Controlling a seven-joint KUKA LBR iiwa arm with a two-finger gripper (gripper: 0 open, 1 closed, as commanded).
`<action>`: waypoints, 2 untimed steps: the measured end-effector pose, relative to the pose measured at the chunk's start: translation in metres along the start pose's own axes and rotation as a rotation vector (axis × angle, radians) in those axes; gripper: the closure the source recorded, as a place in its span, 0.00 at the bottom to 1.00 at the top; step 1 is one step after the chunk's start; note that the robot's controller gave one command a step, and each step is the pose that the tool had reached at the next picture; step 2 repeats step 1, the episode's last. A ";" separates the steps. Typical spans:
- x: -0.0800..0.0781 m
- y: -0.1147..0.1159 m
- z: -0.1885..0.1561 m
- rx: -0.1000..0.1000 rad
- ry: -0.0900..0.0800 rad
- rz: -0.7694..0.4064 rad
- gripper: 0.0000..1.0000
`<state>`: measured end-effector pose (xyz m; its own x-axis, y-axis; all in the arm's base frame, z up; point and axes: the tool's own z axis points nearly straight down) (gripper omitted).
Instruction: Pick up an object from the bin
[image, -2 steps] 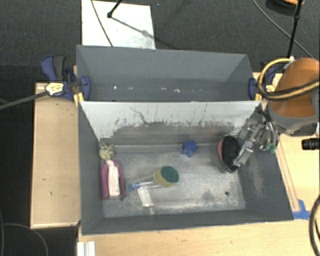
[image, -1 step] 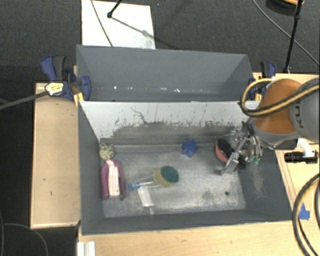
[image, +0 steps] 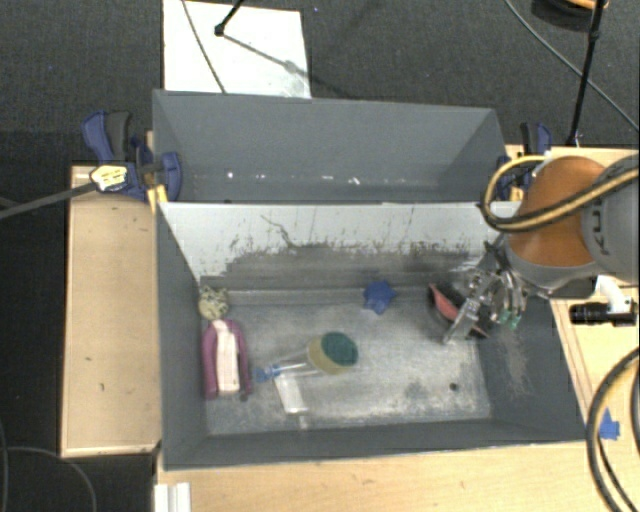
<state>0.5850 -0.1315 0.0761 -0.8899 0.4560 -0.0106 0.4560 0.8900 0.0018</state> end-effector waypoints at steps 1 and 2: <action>0.012 0.005 -0.164 -0.001 0.002 -0.033 1.00; 0.012 0.005 -0.164 -0.001 0.002 -0.033 1.00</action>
Offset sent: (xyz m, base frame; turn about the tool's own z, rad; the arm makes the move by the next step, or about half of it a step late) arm -0.0122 0.0105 0.1594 -0.0355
